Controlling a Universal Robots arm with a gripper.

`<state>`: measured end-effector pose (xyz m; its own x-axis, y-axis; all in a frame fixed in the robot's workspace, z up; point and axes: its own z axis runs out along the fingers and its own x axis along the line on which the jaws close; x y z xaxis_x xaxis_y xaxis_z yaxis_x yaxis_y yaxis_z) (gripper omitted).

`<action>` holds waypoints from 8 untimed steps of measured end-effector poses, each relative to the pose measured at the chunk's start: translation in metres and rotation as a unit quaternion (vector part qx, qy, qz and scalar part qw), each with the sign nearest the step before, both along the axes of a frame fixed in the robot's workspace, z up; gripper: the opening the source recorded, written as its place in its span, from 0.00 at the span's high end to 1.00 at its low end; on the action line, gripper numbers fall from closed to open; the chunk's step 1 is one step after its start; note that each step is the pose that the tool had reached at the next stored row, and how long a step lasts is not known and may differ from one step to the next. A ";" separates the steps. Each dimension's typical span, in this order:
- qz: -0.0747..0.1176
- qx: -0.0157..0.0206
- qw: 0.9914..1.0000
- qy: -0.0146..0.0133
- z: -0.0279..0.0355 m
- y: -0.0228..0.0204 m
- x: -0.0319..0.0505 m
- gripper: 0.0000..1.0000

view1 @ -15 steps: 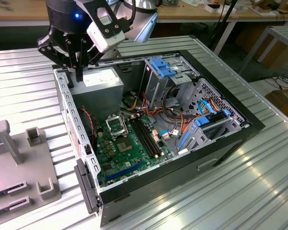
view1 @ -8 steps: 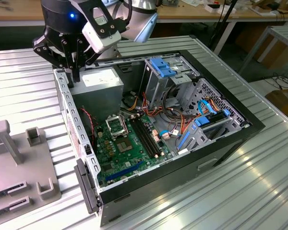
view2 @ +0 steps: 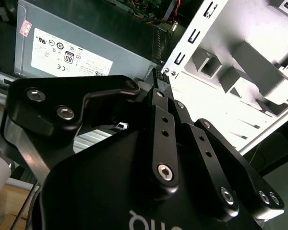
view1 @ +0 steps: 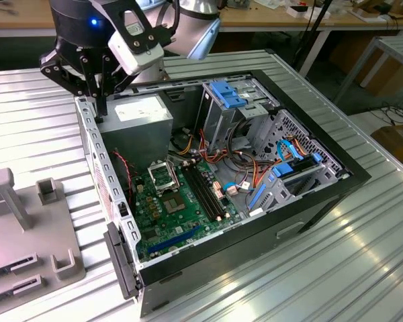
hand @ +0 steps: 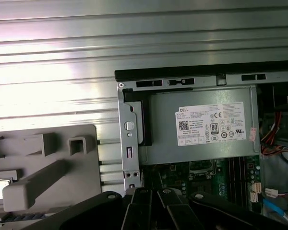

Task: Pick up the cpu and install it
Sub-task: 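Reach for the cpu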

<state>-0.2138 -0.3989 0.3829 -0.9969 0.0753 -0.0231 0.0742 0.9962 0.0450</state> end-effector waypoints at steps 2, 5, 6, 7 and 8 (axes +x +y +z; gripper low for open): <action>0.000 0.000 1.000 0.000 0.0000 0.0000 -0.0021 0.89; 0.000 0.000 1.000 0.000 0.0000 0.0000 -0.0041 0.89; 0.000 0.000 1.000 0.000 -0.0001 0.0000 -0.0047 0.89; 0.000 0.000 1.000 0.000 -0.0001 0.0000 -0.0053 0.89; 0.000 0.000 1.000 0.000 -0.0001 0.0000 -0.0060 0.89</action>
<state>-0.2197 -0.3989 0.3829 -0.9969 0.0753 -0.0230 0.0742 0.9962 0.0450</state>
